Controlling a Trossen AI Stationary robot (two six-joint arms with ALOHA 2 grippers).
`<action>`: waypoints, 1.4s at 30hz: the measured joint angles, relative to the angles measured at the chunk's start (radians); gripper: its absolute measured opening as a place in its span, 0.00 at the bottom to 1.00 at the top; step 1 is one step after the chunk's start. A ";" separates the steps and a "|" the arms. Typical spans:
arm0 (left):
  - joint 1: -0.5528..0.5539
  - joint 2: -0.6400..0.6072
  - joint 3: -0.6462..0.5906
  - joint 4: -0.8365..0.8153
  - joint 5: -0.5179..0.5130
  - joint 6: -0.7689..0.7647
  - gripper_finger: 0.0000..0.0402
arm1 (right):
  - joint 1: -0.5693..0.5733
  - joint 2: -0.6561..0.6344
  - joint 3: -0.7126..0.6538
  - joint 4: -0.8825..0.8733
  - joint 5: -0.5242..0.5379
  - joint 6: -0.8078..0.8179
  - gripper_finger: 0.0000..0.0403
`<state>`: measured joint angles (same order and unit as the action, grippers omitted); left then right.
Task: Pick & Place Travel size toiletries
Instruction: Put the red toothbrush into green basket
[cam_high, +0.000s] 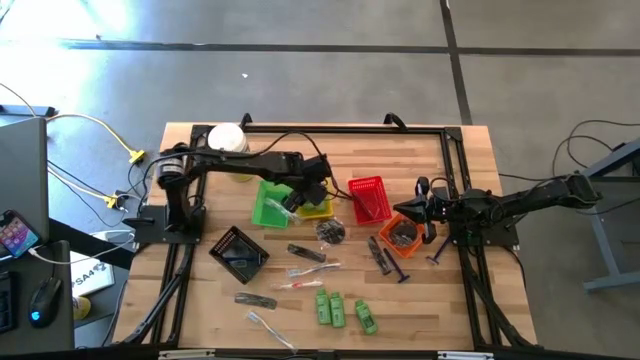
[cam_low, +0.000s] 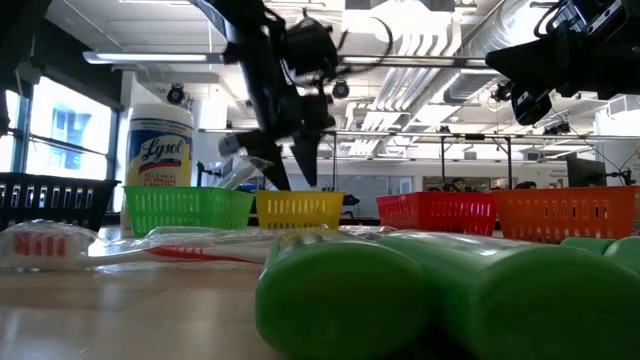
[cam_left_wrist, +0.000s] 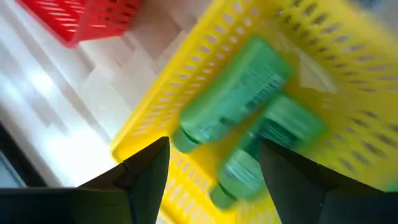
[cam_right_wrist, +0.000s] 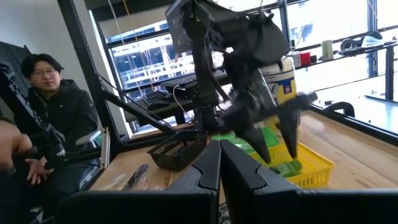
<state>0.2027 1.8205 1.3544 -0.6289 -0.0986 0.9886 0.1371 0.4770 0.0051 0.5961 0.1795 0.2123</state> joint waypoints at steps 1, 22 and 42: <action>-0.003 -0.021 0.000 -0.019 -0.008 -0.003 0.59 | 0.000 0.000 0.000 0.000 0.000 0.000 0.00; -0.245 -0.833 -0.012 -0.283 0.086 -0.681 0.45 | 0.000 0.000 0.000 0.007 -0.003 0.004 0.00; -0.341 -1.372 -0.856 0.397 -0.151 -1.060 0.01 | 0.000 0.000 0.000 0.006 -0.003 0.004 0.00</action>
<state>-0.1387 0.4485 0.4982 -0.2315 -0.2501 -0.0712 0.1375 0.4770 0.0051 0.6022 0.1768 0.2165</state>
